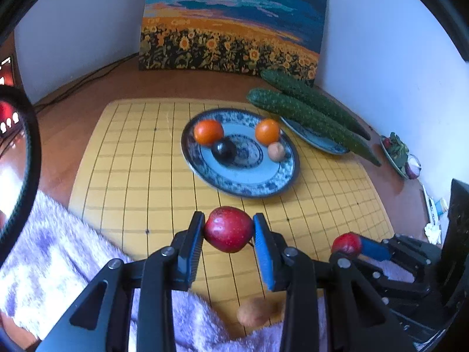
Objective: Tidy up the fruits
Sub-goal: 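Grasp a red apple with the left tool while the right tool grasps the other red apple, then place the apple with the left tool on the plate while the right tool places its apple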
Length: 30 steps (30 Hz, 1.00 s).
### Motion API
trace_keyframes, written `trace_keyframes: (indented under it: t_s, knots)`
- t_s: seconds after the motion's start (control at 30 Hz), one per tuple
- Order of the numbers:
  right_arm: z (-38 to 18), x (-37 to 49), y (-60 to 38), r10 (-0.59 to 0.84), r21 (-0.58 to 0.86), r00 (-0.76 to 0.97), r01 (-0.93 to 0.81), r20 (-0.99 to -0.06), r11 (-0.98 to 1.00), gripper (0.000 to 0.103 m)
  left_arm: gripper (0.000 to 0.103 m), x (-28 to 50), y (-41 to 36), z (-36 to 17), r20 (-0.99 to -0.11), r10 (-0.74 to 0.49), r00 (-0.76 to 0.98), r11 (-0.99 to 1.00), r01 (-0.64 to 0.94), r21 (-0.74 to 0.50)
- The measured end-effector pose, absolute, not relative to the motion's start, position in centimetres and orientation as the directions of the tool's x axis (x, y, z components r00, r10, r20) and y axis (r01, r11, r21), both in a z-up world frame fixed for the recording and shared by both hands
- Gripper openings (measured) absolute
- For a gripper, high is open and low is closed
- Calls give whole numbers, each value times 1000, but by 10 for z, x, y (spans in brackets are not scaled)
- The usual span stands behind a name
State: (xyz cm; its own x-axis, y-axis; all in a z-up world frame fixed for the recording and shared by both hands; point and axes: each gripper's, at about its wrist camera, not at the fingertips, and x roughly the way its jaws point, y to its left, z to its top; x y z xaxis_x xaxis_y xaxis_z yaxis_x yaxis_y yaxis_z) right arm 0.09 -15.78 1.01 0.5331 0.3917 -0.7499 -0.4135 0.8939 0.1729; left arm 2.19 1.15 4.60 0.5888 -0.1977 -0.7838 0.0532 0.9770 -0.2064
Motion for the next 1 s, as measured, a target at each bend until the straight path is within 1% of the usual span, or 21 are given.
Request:
trace_keyframes:
  t_s: [0.2, 0.3, 0.8, 1.0]
  knots:
    - [28, 18, -153, 390, 142, 570, -430, -723, 892, 31, 35, 45, 9, 47, -789, -170, 590, 984, 64, -165]
    - [30, 31, -152, 398, 152, 568, -431, -720, 889, 31, 35, 58, 8, 43, -796, -166, 582, 985, 62, -159]
    - [20, 74, -132, 446, 207, 547, -444, -708, 872, 31, 35, 86, 5, 29, -796, -140, 589, 989, 50, -137]
    - [15, 80, -123, 426, 166, 554, -458, -715, 873, 31, 35, 89, 6, 28, -787, -128, 603, 991, 49, -123]
